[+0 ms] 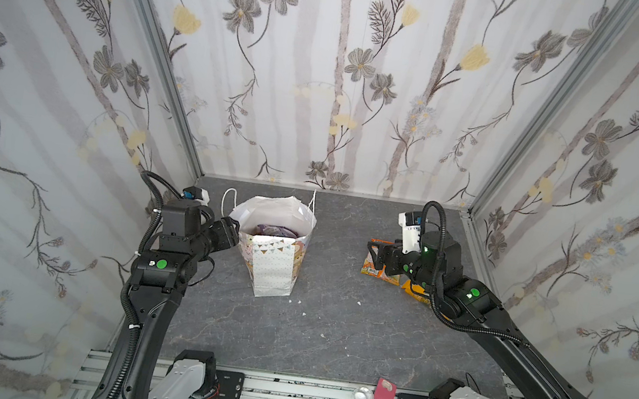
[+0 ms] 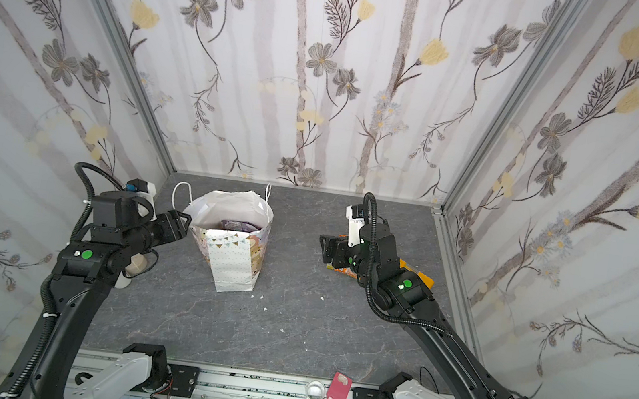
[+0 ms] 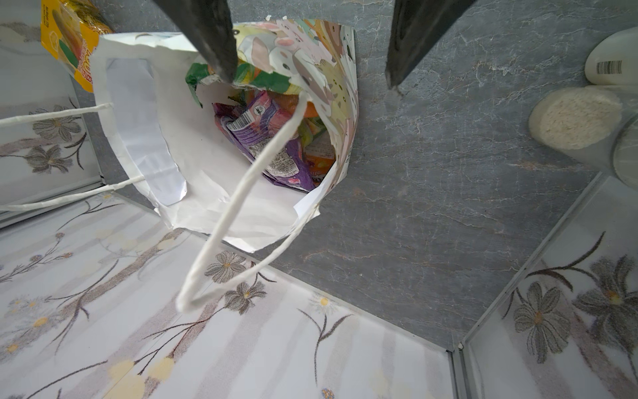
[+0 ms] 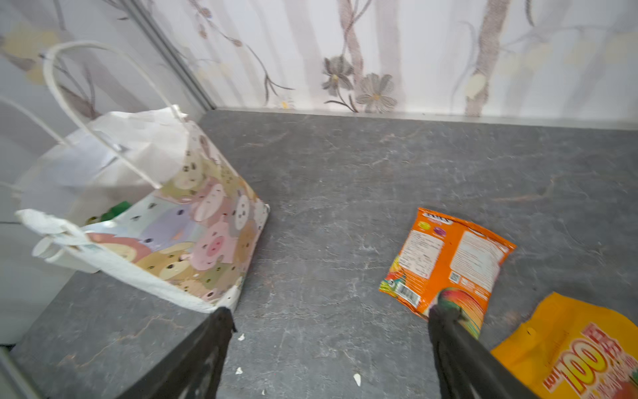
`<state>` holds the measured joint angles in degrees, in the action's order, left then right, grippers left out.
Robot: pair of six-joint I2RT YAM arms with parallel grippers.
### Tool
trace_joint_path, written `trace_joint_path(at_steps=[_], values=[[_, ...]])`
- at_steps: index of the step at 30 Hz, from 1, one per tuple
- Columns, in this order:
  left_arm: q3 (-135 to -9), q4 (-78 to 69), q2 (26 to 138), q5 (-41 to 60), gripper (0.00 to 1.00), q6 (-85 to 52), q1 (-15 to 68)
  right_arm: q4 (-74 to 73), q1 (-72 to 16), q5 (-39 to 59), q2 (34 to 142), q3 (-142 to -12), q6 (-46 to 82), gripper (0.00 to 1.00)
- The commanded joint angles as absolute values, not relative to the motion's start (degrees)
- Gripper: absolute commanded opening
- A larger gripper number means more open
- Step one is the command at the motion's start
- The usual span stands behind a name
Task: Place the snacks into the paper bag
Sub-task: 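Withdraw the right gripper from the bag toward the orange candy packet, then lower the right gripper and grasp the orange fruit candy packet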
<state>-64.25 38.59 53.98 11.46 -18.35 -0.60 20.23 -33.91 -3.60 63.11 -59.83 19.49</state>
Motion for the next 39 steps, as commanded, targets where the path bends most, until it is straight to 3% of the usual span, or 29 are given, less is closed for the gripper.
trace_joint_path(at_steps=[1,22,39], values=[[-64.2,36.32,54.42,13.13,0.68,-18.26,-0.7,20.57,-32.72,-6.13,64.12,-57.81,21.88,0.9],[-63.4,36.2,55.85,13.56,0.67,-17.4,-0.7,14.86,-23.97,-2.35,74.62,-51.95,19.86,0.92],[-61.81,35.46,55.72,15.19,0.67,-18.54,-0.7,3.47,-14.22,8.13,81.66,-45.11,20.48,0.91]])
